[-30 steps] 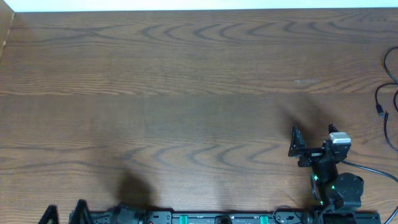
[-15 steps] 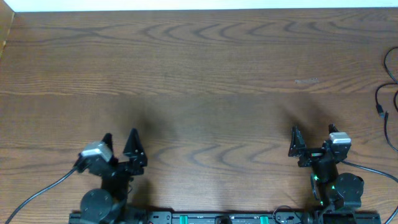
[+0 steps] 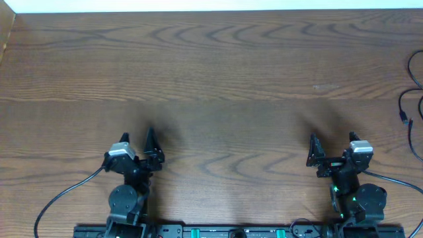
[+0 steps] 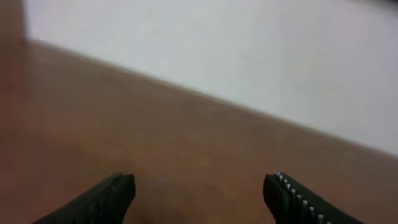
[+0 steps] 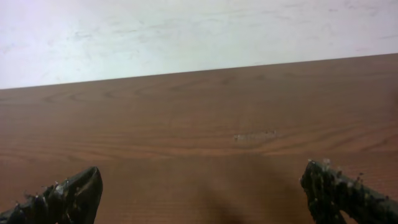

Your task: Untangle cables

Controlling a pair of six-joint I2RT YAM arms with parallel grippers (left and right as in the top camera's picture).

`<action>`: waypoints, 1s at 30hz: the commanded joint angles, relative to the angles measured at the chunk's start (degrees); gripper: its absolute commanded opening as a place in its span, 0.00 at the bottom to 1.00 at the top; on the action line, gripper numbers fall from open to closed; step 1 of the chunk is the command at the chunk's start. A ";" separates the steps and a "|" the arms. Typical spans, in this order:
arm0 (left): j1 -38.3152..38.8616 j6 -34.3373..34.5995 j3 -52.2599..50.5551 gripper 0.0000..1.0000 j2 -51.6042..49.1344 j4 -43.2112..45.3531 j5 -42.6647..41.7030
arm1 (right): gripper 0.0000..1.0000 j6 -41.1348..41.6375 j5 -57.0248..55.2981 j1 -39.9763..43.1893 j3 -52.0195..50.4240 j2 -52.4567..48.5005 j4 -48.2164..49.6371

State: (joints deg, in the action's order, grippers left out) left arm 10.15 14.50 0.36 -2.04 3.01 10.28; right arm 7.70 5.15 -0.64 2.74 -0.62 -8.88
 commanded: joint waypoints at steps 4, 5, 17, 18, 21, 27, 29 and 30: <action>-5.70 -4.59 -0.13 0.72 0.39 -6.88 -4.98 | 0.99 0.83 -0.31 0.31 -0.20 0.31 0.02; -5.86 -4.68 -0.13 0.72 0.37 -6.88 -4.96 | 0.99 0.83 -0.31 0.31 -0.20 0.31 0.02; -5.86 -4.61 -0.13 0.72 0.33 -7.06 -8.17 | 0.99 0.85 -0.31 0.31 -0.20 0.31 0.02; -5.86 -4.61 -0.13 0.72 0.31 -7.06 -8.17 | 0.99 0.83 -0.31 0.31 -0.20 0.31 0.02; -5.86 -4.61 -0.13 0.72 0.31 -7.06 -8.17 | 0.99 0.83 -0.31 0.31 -0.20 0.31 0.02; -5.86 -4.61 -0.13 0.72 0.31 -7.04 -8.17 | 0.99 0.83 -0.31 0.31 -0.20 0.31 0.02; -5.86 -4.61 -0.13 0.72 0.31 -7.06 -8.17 | 0.99 0.83 -0.31 0.31 -0.20 0.31 0.04; -5.86 -4.61 -0.13 0.72 0.31 -7.06 -8.17 | 0.99 0.83 -0.31 0.31 -0.20 0.31 0.04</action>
